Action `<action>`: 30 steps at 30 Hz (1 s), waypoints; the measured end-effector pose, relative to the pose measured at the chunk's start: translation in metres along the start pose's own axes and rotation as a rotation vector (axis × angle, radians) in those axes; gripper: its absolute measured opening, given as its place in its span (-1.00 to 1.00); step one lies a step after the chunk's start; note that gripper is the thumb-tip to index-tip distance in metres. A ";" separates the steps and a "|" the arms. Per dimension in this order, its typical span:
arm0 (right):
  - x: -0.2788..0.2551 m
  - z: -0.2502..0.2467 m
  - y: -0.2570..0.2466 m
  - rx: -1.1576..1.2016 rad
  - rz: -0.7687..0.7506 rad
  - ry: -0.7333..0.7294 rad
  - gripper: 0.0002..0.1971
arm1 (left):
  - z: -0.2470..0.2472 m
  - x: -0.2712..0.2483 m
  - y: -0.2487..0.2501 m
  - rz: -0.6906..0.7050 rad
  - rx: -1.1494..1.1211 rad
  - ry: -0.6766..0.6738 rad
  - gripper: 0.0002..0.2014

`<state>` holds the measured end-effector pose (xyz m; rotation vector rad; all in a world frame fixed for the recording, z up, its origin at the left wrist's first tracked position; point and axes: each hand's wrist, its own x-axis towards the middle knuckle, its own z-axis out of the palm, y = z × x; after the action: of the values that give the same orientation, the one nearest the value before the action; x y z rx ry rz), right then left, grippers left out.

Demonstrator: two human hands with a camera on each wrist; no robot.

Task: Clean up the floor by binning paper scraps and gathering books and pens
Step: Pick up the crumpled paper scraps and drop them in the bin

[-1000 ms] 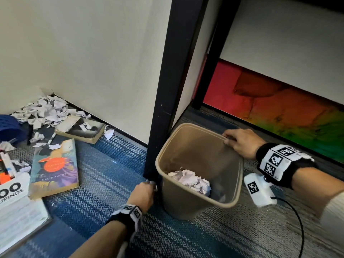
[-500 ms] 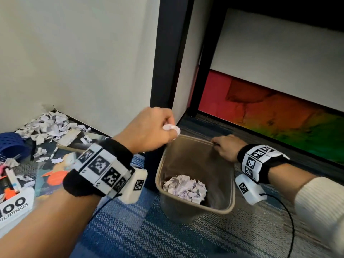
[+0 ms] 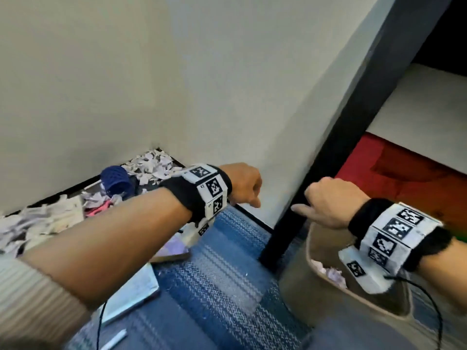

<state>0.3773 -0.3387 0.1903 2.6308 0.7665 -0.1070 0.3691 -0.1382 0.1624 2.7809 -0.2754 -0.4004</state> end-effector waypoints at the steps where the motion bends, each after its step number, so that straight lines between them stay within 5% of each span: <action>1: 0.012 -0.011 -0.018 0.017 -0.026 -0.031 -0.50 | -0.003 -0.010 -0.026 -0.072 0.009 0.013 -0.68; 7: 0.112 -0.050 -0.141 0.034 -0.158 -0.059 -0.57 | 0.008 -0.089 -0.188 -0.455 -0.198 0.108 -0.58; 12: 0.166 -0.057 -0.224 0.063 -0.246 -0.115 -0.60 | 0.033 -0.120 -0.254 -0.659 -0.270 0.176 -0.76; 17: 0.193 -0.026 -0.246 0.121 -0.279 -0.136 -0.66 | 0.064 -0.100 -0.274 -0.642 -0.239 0.116 -0.80; 22: 0.260 0.040 -0.220 0.159 -0.160 -0.236 -0.42 | 0.079 -0.052 -0.288 -0.581 -0.218 0.141 -0.69; 26: 0.313 0.107 -0.203 0.234 -0.066 -0.208 -0.64 | 0.107 0.003 -0.297 -0.546 -0.207 0.103 -0.68; 30: 0.347 0.174 -0.195 0.366 -0.029 -0.242 -0.54 | 0.156 0.049 -0.307 -0.555 -0.191 -0.013 -0.44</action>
<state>0.5741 -0.0831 -0.1013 2.8690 0.7598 -0.6164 0.4116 0.0927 -0.0942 2.6257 0.5192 -0.5379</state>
